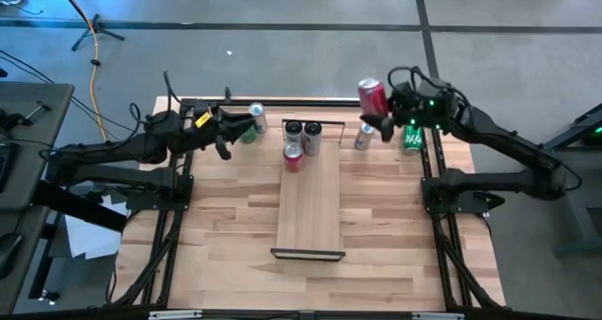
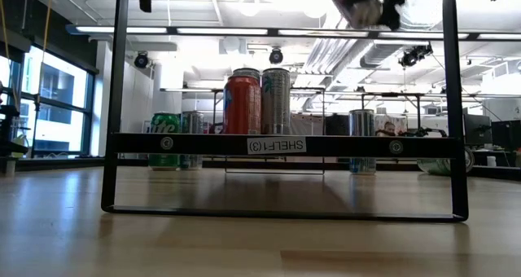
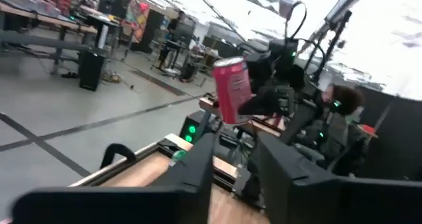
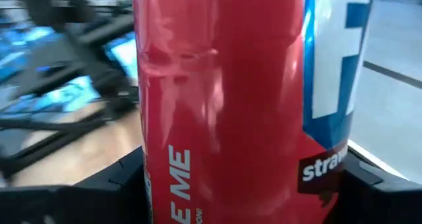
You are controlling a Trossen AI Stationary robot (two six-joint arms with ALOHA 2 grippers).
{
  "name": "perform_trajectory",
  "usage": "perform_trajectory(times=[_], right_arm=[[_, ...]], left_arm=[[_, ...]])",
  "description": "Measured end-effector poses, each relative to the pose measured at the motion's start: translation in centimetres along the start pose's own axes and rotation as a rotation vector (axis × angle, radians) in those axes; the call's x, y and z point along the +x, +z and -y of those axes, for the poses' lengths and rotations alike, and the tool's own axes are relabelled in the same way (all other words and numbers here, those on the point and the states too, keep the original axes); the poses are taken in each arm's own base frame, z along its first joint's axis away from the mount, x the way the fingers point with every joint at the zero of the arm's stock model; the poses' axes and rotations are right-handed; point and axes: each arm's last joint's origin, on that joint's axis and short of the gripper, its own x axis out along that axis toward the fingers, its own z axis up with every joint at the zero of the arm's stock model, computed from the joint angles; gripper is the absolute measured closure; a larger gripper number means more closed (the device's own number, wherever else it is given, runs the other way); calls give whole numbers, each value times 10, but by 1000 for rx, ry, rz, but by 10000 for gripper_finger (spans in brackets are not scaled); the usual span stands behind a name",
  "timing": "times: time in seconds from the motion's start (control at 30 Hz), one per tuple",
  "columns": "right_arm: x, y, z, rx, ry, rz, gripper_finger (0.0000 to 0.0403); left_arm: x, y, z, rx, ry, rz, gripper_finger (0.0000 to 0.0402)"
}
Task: Place canned beverage on shelf
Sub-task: Put the left red soda can, aligned with the other red soda can on the shelf
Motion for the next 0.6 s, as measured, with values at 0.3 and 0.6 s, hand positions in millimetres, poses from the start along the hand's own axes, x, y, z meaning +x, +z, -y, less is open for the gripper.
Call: perform_trajectory(times=[0.3,0.6], right_arm=[[22,-6,-51,-126,223,24,122],[32,-17,-80,-171,338,-5,122]], left_arm=[[36,27,26,108,-210,-136,151],[68,51,50,238,-279,-313,58]])
